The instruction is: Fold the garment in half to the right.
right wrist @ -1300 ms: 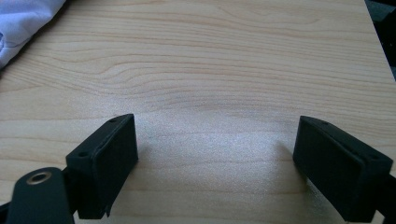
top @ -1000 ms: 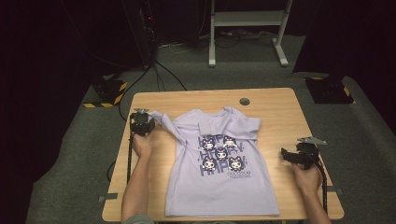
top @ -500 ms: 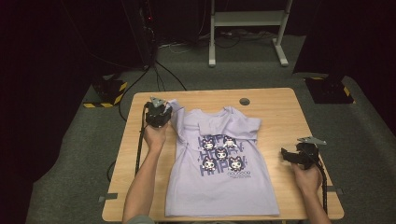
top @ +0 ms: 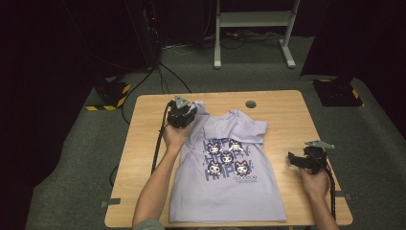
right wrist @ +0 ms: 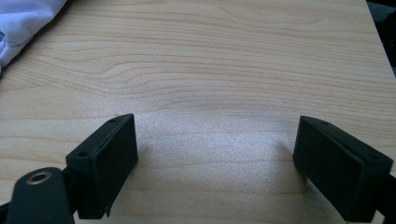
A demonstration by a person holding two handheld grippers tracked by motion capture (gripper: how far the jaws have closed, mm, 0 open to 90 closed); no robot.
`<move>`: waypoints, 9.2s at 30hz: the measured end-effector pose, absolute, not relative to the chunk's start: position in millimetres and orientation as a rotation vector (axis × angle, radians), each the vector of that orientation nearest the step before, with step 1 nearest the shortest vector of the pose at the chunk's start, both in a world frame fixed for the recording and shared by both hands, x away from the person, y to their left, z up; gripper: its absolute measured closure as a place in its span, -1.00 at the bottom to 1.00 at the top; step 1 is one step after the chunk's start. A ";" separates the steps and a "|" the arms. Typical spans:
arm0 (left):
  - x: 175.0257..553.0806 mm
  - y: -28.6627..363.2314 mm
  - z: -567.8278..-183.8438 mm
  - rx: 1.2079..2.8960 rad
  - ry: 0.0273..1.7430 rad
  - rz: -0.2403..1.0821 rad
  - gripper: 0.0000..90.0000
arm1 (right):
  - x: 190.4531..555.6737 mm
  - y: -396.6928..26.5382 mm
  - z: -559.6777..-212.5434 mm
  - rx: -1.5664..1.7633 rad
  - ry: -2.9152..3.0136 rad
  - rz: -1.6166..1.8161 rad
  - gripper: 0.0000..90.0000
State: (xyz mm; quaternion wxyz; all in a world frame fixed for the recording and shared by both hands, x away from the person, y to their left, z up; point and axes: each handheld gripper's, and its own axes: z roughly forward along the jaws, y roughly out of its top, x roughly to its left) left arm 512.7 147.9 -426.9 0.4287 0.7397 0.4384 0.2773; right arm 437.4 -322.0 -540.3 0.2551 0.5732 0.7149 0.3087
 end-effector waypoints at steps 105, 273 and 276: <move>520.1 96.1 -470.1 1.887 1.058 0.436 -0.82 | 437.5 -322.1 -540.4 1.558 1.941 0.839 -0.71; 424.1 242.3 -533.0 1.771 1.574 0.624 -0.77 | 437.5 -322.2 -540.4 1.564 1.937 0.837 -0.72; 423.4 243.1 -536.6 1.758 1.585 0.623 -0.76 | 437.5 -322.2 -540.4 1.564 1.937 0.837 -0.72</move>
